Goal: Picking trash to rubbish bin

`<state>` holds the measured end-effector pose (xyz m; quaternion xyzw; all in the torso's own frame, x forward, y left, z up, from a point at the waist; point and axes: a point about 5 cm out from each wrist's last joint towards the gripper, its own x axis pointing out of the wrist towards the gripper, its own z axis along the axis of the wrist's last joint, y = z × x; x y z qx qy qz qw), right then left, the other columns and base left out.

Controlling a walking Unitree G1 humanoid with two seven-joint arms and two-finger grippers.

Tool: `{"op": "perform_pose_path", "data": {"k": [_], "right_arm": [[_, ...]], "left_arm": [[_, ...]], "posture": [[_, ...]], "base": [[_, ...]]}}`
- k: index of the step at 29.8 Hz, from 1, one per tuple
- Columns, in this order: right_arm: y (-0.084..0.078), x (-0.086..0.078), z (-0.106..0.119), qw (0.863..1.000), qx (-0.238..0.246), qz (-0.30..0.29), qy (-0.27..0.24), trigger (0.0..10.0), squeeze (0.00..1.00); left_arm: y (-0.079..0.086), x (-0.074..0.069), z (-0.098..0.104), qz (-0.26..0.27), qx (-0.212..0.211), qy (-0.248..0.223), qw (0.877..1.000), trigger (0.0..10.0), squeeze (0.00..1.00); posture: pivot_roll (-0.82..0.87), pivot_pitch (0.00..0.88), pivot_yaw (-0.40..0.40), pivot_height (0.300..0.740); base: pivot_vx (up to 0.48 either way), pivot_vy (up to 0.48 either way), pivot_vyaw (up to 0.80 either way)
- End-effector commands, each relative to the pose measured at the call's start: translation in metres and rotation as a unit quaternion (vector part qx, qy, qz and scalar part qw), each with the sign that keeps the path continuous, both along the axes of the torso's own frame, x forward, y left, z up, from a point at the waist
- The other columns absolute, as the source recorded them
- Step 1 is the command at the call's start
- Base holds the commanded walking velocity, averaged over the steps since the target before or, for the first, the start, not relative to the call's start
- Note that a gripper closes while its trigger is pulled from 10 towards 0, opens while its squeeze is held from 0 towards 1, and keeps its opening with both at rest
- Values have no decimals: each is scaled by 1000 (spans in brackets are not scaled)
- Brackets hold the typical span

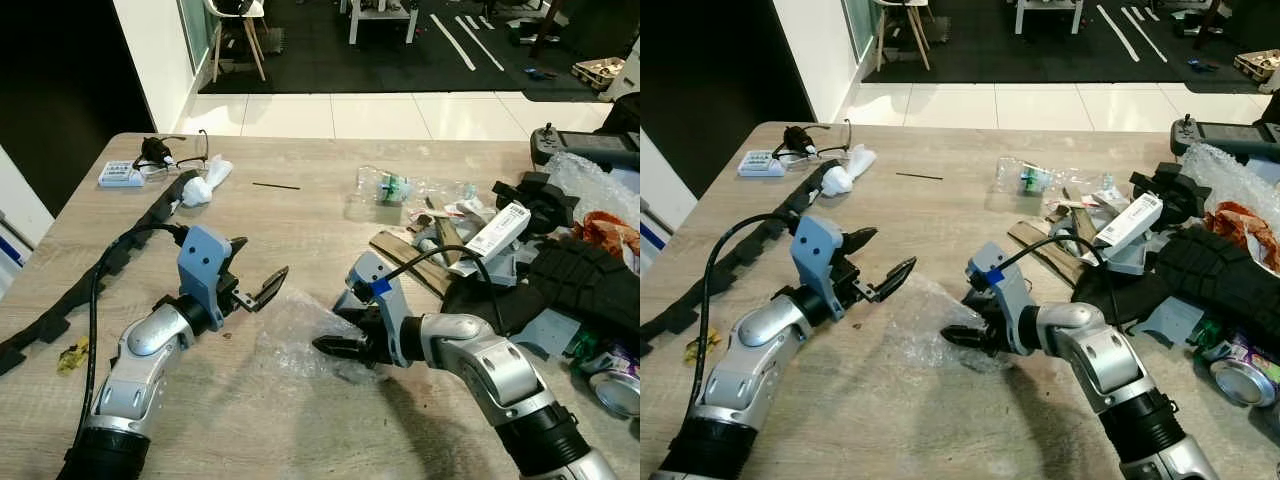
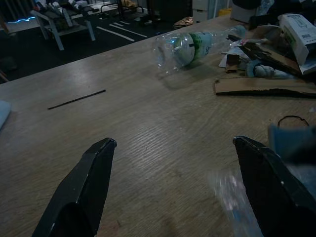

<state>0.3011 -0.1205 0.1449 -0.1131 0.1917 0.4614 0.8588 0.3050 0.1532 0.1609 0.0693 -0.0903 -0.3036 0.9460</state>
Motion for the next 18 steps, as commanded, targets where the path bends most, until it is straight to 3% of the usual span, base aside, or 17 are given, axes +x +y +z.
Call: {"op": "perform_pose_path", "data": {"k": [1, 6, 9, 14, 15, 16, 17, 18], "right_arm": [[-13, 2, -9, 999, -27, -33, 9, 10000, 1000], [-23, 16, -3, 995, -33, -90, -34, 10000, 1000], [-27, 24, 6, 990, 2, -128, -52, 10000, 1000], [-25, 27, 14, 988, 44, -136, -52, 10000, 1000], [-23, 26, 18, 989, 63, -127, -49, 10000, 510], [-23, 26, 18, 989, 63, -127, -49, 10000, 510], [-16, 23, 29, 989, 99, -97, -55, 10000, 0], [-16, 23, 29, 989, 99, -97, -55, 10000, 0]], "left_arm": [[3, 0, -3, 6, 8, 3, 1000, 10000, 0], [4, 1, -2, 15, 6, -3, 1000, 10000, 0], [5, 2, 0, 19, 2, -6, 1000, 10000, 0], [5, 2, 1, 21, -1, -8, 1000, 10000, 0], [5, 2, 1, 21, -2, -8, 1000, 10000, 0], [5, 2, 1, 21, -2, -8, 1000, 10000, 0], [5, 2, 2, 22, -3, -10, 1000, 10000, 0], [5, 2, 2, 22, -3, -10, 1000, 10000, 0]], "posture": [[11, 139, 55, 740], [10, 141, 54, 740], [11, 141, 53, 740], [11, 140, 54, 740], [11, 140, 54, 740], [11, 140, 54, 740], [11, 139, 54, 740], [11, 139, 54, 740]], "base": [[0, 0, 0], [0, 0, 0], [0, 0, 0], [0, 0, 0], [0, 0, 0], [0, 0, 0], [0, 0, 0], [0, 0, 0]]}}
